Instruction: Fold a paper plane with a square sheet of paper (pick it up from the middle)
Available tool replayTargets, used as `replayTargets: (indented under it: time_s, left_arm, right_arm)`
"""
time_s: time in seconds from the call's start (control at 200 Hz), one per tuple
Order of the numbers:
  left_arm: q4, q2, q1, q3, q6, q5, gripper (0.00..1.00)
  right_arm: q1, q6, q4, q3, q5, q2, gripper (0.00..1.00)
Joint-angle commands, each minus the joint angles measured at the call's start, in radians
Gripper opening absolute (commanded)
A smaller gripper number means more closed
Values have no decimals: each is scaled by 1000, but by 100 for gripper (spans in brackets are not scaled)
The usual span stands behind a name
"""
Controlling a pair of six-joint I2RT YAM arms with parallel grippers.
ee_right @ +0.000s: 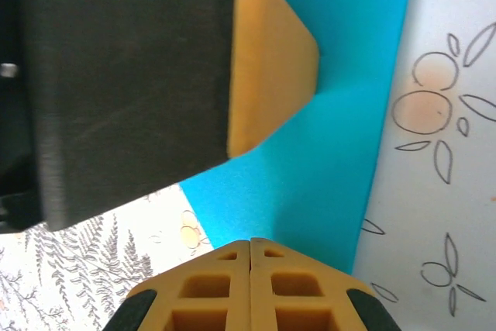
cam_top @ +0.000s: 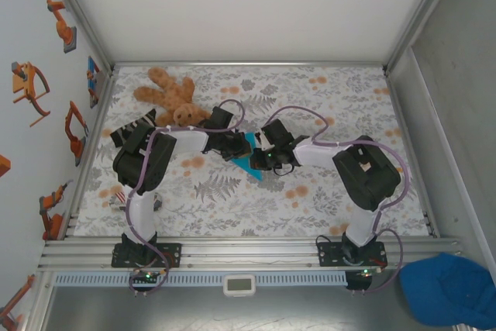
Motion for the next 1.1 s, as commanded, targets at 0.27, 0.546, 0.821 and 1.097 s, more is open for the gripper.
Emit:
replayTargets:
  time_s: [0.27,0.546,0.821,1.097]
  left_arm:
    - [-63,10,15,-6,36,-4,8]
    - [76,-102,19,-33,70,91,12]
    - [172,-87,-5,-139,20,98,3]
    - [154,-57,-20,-143,60,73,5]
  right_arm:
    - [-14,7,-32,-38,8,47,0]
    - [-18,8,-98,-35,48,63,0]
    - [-19,10,-118,-20,42,60,0]
    - [-19,10,-134,-13,37,66,0]
